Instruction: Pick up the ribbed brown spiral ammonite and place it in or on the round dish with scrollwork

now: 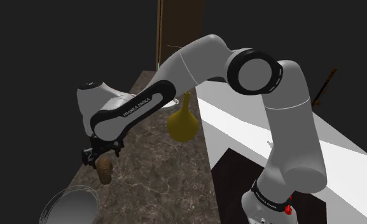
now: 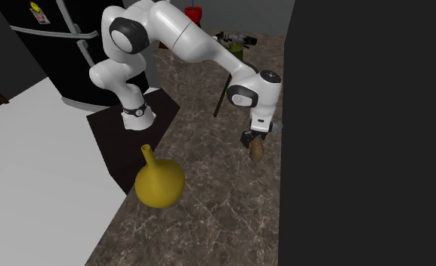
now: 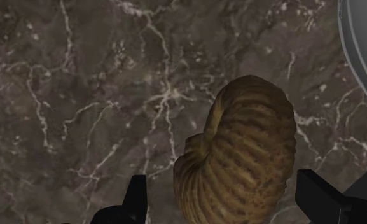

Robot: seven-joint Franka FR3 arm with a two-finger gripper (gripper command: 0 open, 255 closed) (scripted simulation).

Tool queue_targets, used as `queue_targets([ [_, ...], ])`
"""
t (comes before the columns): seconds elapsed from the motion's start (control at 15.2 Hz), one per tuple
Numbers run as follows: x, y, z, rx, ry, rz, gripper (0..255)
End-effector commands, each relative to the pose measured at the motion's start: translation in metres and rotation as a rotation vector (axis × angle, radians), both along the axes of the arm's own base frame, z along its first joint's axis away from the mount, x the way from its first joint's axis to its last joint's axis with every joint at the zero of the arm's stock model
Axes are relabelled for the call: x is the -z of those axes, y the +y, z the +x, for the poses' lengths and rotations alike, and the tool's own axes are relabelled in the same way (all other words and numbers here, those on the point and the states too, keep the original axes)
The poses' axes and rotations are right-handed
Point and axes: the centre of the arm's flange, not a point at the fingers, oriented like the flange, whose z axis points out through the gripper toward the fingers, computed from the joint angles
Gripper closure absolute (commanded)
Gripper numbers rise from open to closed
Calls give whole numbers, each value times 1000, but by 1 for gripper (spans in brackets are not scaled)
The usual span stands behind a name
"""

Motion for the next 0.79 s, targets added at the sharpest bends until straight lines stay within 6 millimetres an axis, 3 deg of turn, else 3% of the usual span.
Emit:
queue_targets([
  [0.0, 11, 0, 0, 0, 0, 0, 0],
  [0.07, 19, 0, 0, 0, 0, 0, 0],
  [0.59, 19, 0, 0, 0, 0, 0, 0],
  [0.66, 19, 0, 0, 0, 0, 0, 255],
  [0.73, 19, 0, 0, 0, 0, 0, 255],
])
